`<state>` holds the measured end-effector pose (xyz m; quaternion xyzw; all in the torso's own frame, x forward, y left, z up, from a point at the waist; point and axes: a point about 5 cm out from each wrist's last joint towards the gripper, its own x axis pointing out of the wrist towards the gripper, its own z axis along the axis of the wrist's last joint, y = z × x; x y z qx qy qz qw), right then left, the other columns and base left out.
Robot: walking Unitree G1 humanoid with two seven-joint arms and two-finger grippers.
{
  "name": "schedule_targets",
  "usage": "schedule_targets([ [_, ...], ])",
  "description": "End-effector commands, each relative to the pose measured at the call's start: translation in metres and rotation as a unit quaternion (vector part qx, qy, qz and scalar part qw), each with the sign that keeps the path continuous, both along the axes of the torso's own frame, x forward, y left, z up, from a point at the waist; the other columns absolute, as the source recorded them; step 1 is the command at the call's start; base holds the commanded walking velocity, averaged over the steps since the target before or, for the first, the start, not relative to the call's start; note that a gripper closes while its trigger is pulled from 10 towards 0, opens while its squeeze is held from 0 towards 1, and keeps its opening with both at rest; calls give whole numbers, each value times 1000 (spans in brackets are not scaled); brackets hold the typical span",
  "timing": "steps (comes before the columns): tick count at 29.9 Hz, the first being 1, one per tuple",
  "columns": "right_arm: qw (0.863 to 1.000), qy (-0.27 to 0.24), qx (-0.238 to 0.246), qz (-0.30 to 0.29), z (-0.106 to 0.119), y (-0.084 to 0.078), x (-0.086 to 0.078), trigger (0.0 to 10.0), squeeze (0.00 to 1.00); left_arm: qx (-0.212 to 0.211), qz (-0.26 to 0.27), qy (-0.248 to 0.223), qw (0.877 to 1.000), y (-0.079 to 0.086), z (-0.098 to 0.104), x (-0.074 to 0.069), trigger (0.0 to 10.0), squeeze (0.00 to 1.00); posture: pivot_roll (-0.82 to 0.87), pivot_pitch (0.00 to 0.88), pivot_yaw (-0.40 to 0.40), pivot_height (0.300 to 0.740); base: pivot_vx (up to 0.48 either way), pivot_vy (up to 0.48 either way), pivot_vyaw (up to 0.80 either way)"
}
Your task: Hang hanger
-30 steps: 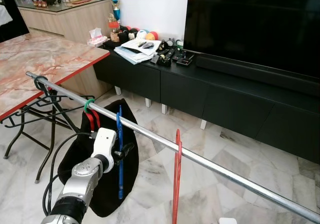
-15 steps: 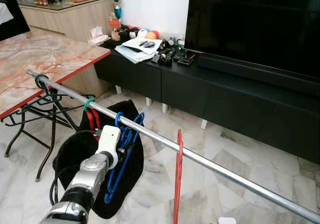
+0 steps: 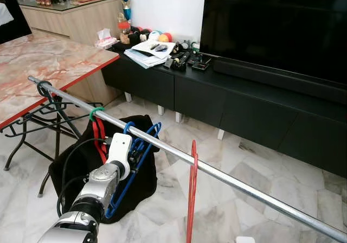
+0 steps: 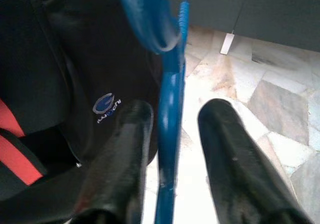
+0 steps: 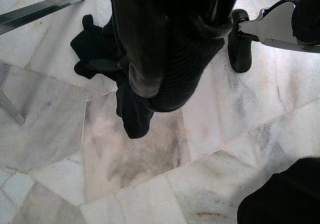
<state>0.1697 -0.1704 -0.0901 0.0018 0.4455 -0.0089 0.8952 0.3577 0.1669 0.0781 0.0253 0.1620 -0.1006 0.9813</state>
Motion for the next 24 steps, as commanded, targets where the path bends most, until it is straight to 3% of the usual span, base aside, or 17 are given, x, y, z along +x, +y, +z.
schedule_targets([
  [1, 1000, 1, 4, 0, -1, 2, -2, 10000, 0, 1, 3, -3, 1000, 3, 2, 2, 0, 0, 4, 19, 35, 740, 0, 0, 0],
  [13, 1000, -6, 9, 9, 1, 14, 3, 10000, 0, 9, -2, 12, 1000, 4, -2, 0, 0, 0, 5, 22, 32, 740, 0, 0, 0],
  [24, 1000, 11, 7, 8, -3, 11, -4, 10000, 0, 2, -2, 42, 999, 4, -10, -4, 0, 0, 3, 22, 33, 740, 0, 0, 0],
])
